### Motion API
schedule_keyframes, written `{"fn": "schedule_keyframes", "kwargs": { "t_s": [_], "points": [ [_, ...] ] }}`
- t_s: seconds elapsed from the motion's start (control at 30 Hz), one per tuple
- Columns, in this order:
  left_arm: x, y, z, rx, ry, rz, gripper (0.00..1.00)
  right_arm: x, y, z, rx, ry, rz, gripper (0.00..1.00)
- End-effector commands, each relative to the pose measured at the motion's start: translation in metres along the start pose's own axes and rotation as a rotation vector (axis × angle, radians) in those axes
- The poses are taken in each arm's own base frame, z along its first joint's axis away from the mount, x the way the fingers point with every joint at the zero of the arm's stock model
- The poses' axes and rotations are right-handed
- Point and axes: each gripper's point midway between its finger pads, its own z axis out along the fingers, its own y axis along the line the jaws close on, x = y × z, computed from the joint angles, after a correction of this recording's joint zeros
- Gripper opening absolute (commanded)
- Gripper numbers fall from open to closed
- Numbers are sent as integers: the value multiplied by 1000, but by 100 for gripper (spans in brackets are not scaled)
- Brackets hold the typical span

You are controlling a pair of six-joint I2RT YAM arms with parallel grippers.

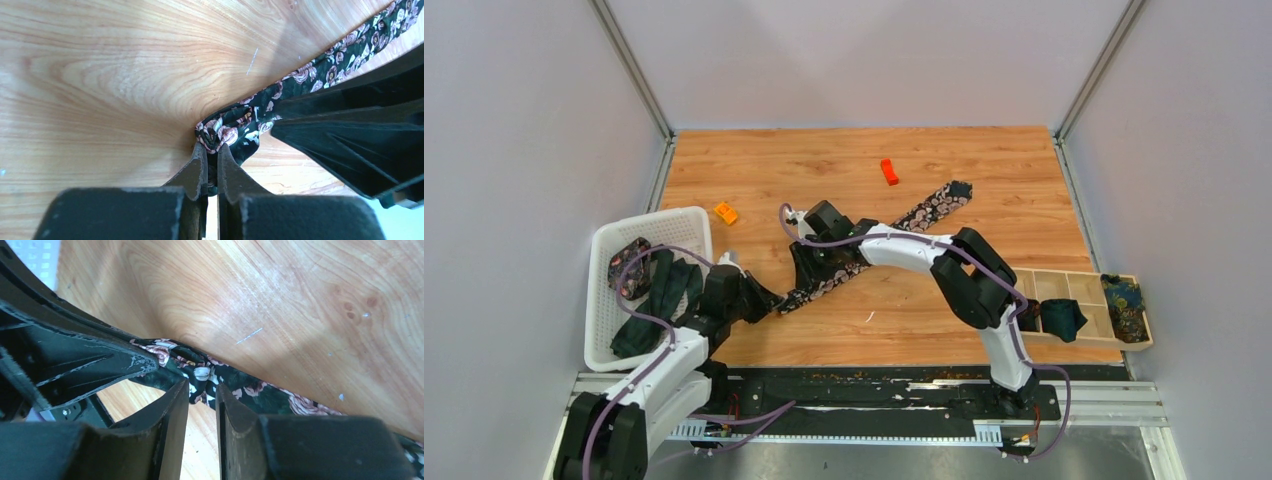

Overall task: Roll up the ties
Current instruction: Roll the tie at the center of the board.

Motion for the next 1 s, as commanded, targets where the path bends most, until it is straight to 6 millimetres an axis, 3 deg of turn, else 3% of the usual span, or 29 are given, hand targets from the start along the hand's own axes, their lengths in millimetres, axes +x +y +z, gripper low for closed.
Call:
{"fn": "schedule_keyframes", "kwargs": {
  "t_s": [0.0, 0.27, 0.6, 0.97],
  "points": [
    [-6, 8, -13, -87, -16, 30, 0, -41, 39, -39, -54, -111, -58, 28],
    [-6, 7, -23, -96, -8, 39, 0, -24, 62, -22, -86, -82, -56, 22],
    [-8, 2, -31, -88, -11, 50, 0, -7, 54, 9, -55, -37, -38, 17],
    [-12, -8, -38, -66, -19, 55, 0, 2, 50, 19, -47, -12, -31, 14]
  ]
}}
